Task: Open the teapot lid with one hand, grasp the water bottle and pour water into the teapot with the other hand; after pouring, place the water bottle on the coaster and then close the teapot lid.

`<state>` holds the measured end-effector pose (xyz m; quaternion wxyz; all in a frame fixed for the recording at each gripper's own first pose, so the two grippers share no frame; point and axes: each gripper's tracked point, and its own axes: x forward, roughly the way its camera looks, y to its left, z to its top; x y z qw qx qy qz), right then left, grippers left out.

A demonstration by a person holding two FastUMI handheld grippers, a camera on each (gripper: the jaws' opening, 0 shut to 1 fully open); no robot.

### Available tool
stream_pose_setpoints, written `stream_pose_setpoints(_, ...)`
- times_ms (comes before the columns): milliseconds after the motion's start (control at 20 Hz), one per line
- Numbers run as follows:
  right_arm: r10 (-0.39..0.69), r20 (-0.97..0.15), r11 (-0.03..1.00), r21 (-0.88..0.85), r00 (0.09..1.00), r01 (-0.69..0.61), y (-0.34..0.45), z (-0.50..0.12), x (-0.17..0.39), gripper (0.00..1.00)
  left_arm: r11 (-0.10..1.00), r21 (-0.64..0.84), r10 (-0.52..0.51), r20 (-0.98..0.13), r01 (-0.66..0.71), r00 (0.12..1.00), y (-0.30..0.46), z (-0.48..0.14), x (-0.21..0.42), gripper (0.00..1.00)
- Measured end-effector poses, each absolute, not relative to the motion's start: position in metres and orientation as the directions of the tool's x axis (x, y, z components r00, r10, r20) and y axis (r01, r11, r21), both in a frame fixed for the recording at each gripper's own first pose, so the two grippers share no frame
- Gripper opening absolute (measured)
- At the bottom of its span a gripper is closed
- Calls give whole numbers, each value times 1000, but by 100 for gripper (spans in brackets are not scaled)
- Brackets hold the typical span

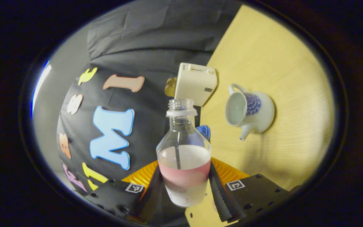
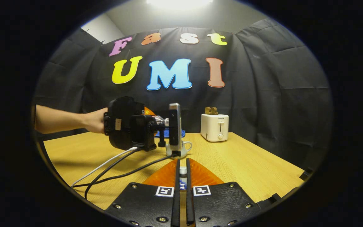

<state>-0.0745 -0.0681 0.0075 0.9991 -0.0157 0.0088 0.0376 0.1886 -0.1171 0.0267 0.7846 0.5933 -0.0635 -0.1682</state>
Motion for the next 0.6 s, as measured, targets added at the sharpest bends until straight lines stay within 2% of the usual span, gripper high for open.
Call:
stream_pose_setpoints(150,89,-10,995,-38,996,-89,-61,14,-64,8,495,829,-318,-104,259,942,-89,24,185,88)
stream_pose_setpoints(250,101,1,994,-40,995,-100,-53,20,-53,8,688,689,-294,-23,228,956,-56,39,176,88)
stream_pose_setpoints(350,113,8,992,-48,994,-113,-45,25,-43,8,821,528,-262,8,218,965,-23,45,169,88)
stream_pose_setpoints(450,129,15,991,-45,992,-128,-37,29,-35,8,916,332,-239,0,226,971,8,46,171,88)
stream_pose_setpoints(600,147,19,988,-50,989,-146,-25,33,-26,8,979,54,-196,-41,198,980,51,37,186,88)
